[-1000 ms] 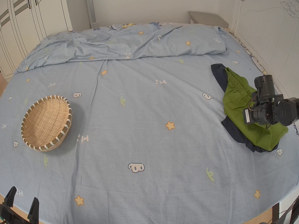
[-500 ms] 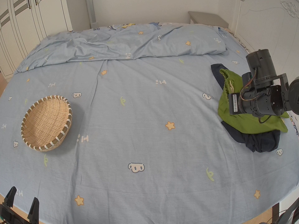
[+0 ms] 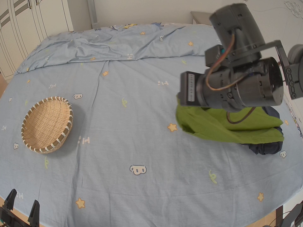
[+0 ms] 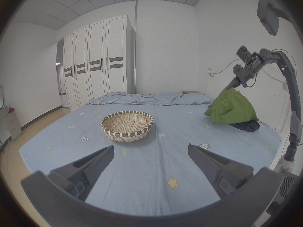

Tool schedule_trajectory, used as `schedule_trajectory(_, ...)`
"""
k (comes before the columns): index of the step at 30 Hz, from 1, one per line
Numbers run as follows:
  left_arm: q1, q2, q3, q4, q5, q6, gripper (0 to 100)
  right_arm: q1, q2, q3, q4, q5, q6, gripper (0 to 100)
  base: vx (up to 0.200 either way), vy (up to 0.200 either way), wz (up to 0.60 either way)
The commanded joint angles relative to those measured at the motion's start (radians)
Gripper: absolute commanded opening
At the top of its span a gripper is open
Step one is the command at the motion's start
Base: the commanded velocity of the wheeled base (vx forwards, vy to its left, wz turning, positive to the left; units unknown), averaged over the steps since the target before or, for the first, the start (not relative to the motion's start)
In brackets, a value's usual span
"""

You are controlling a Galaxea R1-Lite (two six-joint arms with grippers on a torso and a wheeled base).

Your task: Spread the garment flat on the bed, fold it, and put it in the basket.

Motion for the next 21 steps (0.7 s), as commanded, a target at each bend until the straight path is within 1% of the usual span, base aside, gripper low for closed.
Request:
schedule_trajectory(1, 0.000, -0.007, 0.018, 0.000, 0.000, 0.000, 100, 0.152, 0.188, -0.219, 0.045, 0.036, 0.023, 0, 0.000, 0.000, 0.00)
schedule_trajectory(2, 0.000, -0.007, 0.018, 0.000, 0.000, 0.000, 100, 0.155, 0.191, -0.225, 0.047, 0.036, 0.023, 0, 0.000, 0.000, 0.00)
schedule_trajectory(3, 0.000, -0.007, 0.018, 0.000, -0.001, 0.000, 100, 0.178, 0.241, -0.282, 0.087, 0.036, 0.025, 0, 0.000, 0.000, 0.00)
schedule_trajectory(6, 0.000, -0.007, 0.018, 0.000, -0.001, 0.000, 100, 0.188, 0.288, -0.301, 0.136, 0.036, 0.043, 0, 0.000, 0.000, 0.00)
schedule_trajectory(9, 0.000, -0.007, 0.018, 0.000, 0.000, 0.000, 100, 0.184, 0.302, -0.301, 0.145, 0.037, 0.072, 0, 0.000, 0.000, 0.00)
schedule_trajectory(13, 0.000, -0.007, 0.018, 0.000, 0.000, 0.000, 100, 0.181, 0.313, -0.301, 0.150, 0.062, 0.075, 0, 0.000, 0.000, 0.00)
schedule_trajectory(14, 0.000, -0.007, 0.018, 0.000, 0.000, 0.000, 100, 0.181, 0.319, -0.301, 0.148, 0.076, 0.075, 100, 0.000, 0.000, 0.00)
schedule_trajectory(21, 0.000, -0.007, 0.018, 0.000, 0.000, 0.000, 100, 0.192, 0.326, -0.262, 0.150, 0.082, 0.074, 100, 0.000, 0.000, 0.00)
